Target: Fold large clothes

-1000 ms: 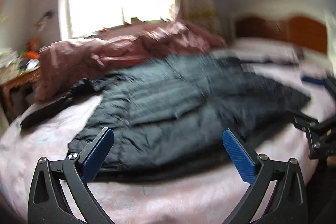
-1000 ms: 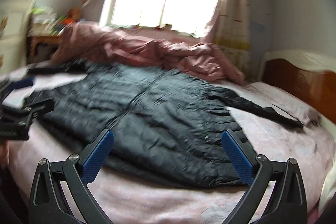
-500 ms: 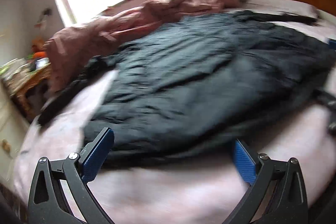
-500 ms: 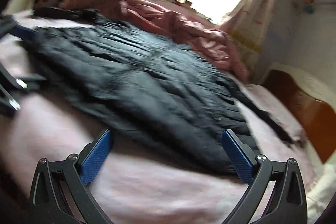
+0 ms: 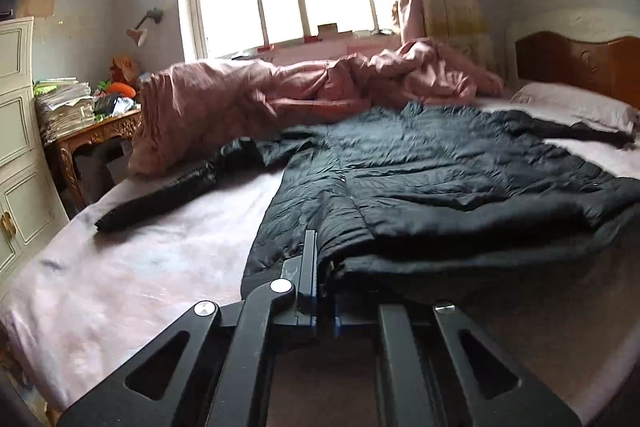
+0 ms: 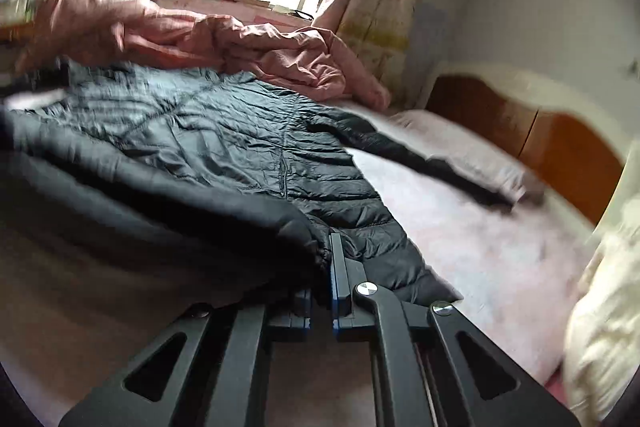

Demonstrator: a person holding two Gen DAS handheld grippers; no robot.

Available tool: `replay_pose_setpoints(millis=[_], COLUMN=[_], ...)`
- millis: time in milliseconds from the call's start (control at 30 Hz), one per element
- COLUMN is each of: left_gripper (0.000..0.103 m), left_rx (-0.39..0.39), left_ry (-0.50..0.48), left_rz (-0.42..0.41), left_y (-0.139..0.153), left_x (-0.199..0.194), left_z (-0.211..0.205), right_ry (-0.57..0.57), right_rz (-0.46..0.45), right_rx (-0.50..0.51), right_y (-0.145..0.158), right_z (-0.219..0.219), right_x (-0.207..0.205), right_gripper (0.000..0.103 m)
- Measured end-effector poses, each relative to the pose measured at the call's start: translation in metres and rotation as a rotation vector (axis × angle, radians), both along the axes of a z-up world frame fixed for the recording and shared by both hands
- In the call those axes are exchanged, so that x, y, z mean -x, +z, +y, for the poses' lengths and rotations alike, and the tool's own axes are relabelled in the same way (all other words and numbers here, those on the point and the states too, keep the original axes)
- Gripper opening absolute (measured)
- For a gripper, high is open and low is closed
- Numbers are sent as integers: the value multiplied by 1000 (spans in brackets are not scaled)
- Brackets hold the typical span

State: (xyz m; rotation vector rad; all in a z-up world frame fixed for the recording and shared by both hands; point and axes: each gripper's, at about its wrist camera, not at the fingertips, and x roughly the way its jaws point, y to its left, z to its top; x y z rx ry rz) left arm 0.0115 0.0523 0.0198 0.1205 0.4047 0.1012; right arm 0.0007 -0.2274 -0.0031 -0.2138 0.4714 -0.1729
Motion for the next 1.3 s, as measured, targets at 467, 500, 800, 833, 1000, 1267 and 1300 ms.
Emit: replay_pose_setpoints(millis=[467,500,800,833,1000,1267,1300], left_gripper=[14,14,54,74,103,90,85], left_rx=[15,34,30,9,9,149,162], left_ry=[-55,-59,-91,-87,-77,-12,-23], left_rz=[138,177,128,87,-14,239,270], left_y=[61,55,11,13,26,1,-5], left_x=[-45,-62,-114,-109,-96,-116,-120], left_z=[19,23,28,27,32,75,78], right_ry=[95,85,19,22,33,30,33], right_rz=[-66,-47,64,69,23,70,132], right_rx=[24,37,1,-6,-76,-257,-323], right_y=[98,97,45,40,48,53,44], right_z=[0,1,-16,-19,-45,-85,-96], right_x=[-28,-43,-146,-146,-140,-110,-114], right_gripper=[12,18,86,86,87,89,89])
